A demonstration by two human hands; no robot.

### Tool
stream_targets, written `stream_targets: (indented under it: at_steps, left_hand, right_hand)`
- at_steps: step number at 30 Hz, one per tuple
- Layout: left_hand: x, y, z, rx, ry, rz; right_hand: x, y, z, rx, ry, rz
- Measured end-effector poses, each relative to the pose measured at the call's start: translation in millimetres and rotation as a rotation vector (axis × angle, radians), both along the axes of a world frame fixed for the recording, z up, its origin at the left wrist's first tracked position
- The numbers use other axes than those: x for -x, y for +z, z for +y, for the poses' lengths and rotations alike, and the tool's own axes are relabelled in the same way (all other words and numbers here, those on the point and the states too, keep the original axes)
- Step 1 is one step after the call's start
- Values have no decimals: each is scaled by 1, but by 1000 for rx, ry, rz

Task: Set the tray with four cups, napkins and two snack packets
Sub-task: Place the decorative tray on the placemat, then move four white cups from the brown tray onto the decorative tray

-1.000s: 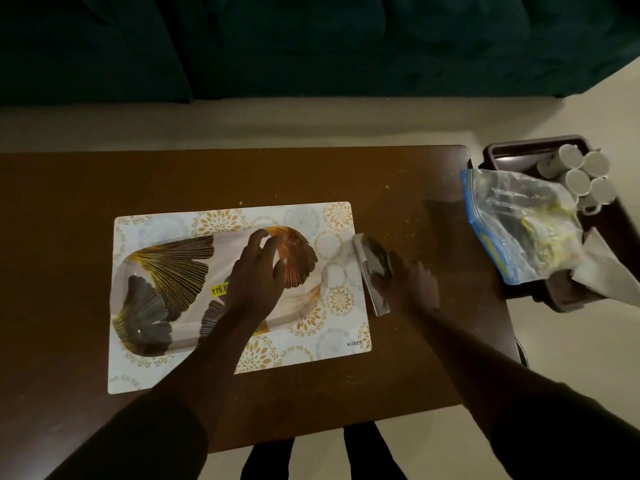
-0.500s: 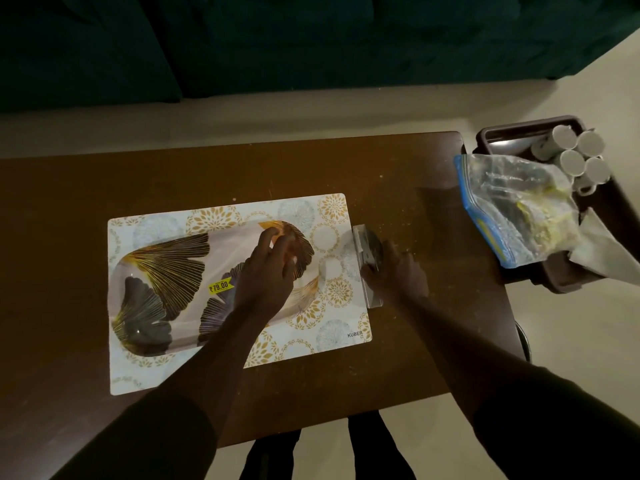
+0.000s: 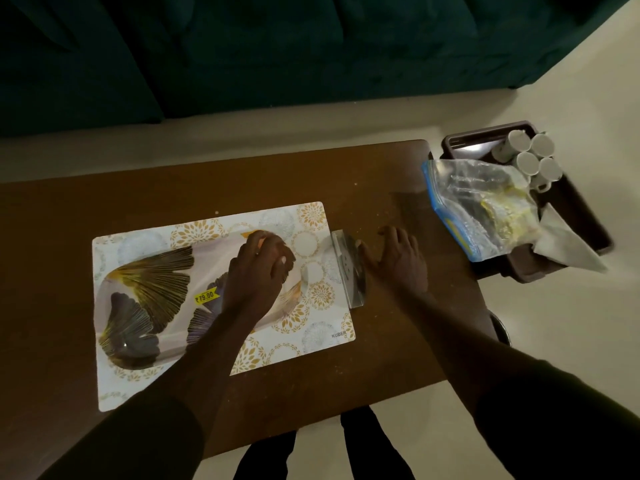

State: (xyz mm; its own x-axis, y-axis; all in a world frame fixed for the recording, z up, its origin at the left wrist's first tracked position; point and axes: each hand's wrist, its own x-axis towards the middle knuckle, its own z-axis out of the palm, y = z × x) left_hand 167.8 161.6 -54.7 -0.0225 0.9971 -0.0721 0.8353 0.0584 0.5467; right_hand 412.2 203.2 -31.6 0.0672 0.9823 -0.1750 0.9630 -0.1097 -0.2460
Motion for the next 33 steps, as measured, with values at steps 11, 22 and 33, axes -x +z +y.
stream_targets:
  at_steps: [11, 22, 33]
  left_hand:
    - [-96, 25, 43, 9, -27, -13]
    - [-281, 38, 128, 4, -126, -83]
    - [-442, 36, 210, 32, -164, -218]
  right_hand:
    - [-91, 33, 33, -155, -93, 99]
    - [-286, 48, 72, -262, -283, 217]
    - [-412, 39, 147, -217, -436, 284]
